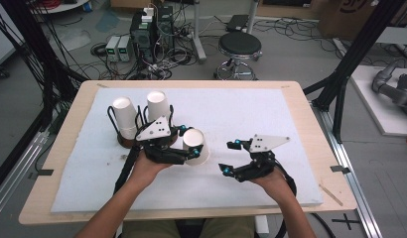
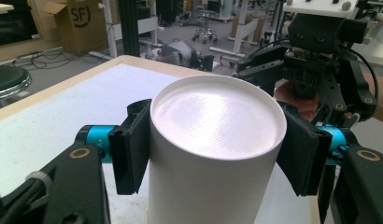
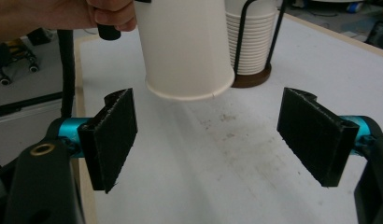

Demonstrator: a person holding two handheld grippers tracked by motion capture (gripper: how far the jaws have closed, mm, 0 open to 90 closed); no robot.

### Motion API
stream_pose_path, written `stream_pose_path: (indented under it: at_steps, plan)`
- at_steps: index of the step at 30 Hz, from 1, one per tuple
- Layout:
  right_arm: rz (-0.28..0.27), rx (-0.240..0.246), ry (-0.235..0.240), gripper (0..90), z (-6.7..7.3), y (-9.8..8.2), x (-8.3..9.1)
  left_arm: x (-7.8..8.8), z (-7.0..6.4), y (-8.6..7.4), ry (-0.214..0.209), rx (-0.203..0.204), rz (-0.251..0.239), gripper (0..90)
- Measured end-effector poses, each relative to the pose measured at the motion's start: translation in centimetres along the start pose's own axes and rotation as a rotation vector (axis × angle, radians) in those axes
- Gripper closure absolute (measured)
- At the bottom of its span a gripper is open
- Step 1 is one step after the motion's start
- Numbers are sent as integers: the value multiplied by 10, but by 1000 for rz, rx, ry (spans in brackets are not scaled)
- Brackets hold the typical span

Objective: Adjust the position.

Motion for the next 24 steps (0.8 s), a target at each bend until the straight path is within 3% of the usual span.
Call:
stream_pose_path:
  at_steps: [1,4,9,10,12,24]
  plan:
    - [0,-4,25,208,0,2,-4,-1,-1,0,0,6,0,339]
    - [-17,12,26,207,-2,3,-12,-3,-2,-2,-5,8,12,339]
    - [-17,4,89,207,4,0,-18,-5,-4,-3,-30,3,28,340]
    - [-23,19,66,208,2,0,-18,-5,-5,-3,-36,4,30,339]
    - [-38,16,70,208,3,-1,-18,-7,-7,-4,-50,4,36,339]
    - [-50,49,127,208,13,1,-27,-16,-23,-6,-149,-16,70,340]
Point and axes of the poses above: each handheld gripper's, and its own axes: x roughly backward along the jaws, y roughly out of its top, z roughly to its left, the point moved 1 cm from there along -x, roughly forward along the jaws, and after that the axes turned 14 degrees about x, right-handed, at the moved point
